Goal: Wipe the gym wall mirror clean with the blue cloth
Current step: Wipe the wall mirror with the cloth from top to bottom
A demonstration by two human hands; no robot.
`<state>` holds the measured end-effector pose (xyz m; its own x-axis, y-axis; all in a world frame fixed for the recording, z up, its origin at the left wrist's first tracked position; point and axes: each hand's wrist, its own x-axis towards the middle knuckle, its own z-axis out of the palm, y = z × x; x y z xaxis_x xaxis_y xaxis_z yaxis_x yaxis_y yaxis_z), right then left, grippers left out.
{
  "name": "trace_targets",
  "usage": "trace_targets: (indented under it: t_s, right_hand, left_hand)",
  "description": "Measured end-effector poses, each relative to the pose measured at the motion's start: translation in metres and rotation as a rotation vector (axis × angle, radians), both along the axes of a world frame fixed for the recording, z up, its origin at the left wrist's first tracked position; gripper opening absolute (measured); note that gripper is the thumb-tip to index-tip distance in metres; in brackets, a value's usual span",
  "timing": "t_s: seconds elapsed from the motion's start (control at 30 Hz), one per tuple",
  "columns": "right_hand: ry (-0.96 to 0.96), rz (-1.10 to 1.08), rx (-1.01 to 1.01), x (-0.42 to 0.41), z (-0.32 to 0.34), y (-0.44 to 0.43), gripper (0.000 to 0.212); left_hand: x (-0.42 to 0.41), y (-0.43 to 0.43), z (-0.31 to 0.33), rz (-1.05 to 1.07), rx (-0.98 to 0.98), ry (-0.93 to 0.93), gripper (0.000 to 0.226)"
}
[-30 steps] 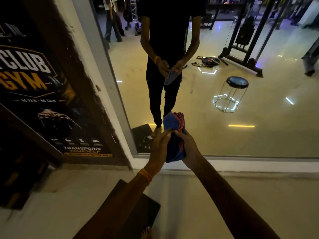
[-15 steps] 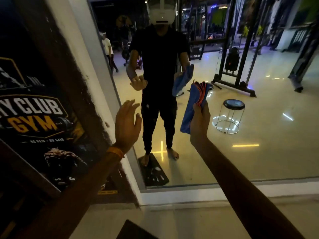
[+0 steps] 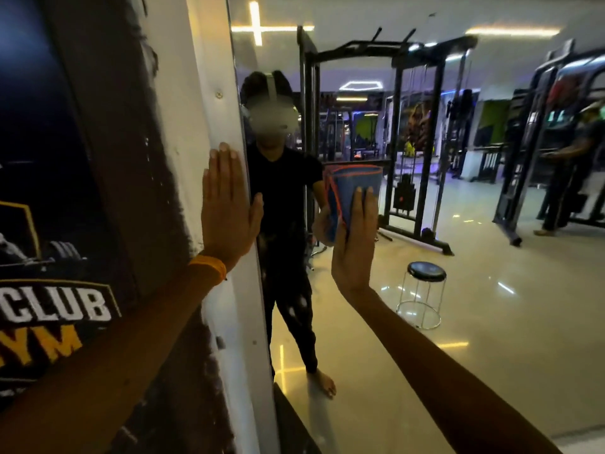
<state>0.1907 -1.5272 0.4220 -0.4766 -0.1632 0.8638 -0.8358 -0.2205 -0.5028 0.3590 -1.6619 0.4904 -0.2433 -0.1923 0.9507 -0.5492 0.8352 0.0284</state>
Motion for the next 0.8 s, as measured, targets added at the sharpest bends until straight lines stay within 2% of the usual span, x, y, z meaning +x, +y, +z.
trace_targets:
  t_s: [0.17,0.27,0.33,0.4,0.5,0.6,0.67,0.73,0.8]
  right_hand:
    - [0.210,-0.406,0.160,-0.004,-0.014,-0.021,0.064]
    - [0.329,-0.502,0.181,-0.022,-0.014,-0.021,0.064]
    - [0.377,-0.495,0.148,-0.034,-0.004,-0.021,0.061]
    - [0.329,-0.484,0.093,-0.036,0.001,-0.027,0.058]
    - [0.264,-0.457,0.121,-0.006,-0.035,-0.046,0.060]
    - [0.549,-0.379,0.345,0.027,-0.112,-0.049,0.066]
    - [0.755,-0.360,0.435,0.015,-0.133,-0.038,0.072]
    - [0.799,-0.337,0.364,-0.012,-0.111,-0.031,0.071]
    - [0.646,-0.349,0.220,-0.035,-0.070,-0.025,0.071]
  left_hand:
    - [-0.013,-0.011,-0.015,0.040,-0.073,0.039,0.070]
    - [-0.014,-0.016,-0.016,0.044,-0.095,0.044,0.068]
    - [-0.015,-0.017,-0.019,0.039,-0.106,0.057,0.066]
    - [-0.016,-0.018,-0.019,0.021,-0.111,0.068,0.064]
    - [-0.017,-0.018,-0.020,0.012,-0.118,0.085,0.063]
    - [-0.017,-0.018,-0.019,-0.003,-0.113,0.090,0.063]
    - [-0.016,-0.018,-0.019,-0.002,-0.116,0.089,0.062]
    - [-0.015,-0.018,-0.019,0.001,-0.118,0.093,0.062]
    - [-0.016,-0.017,-0.019,0.005,-0.122,0.091,0.062]
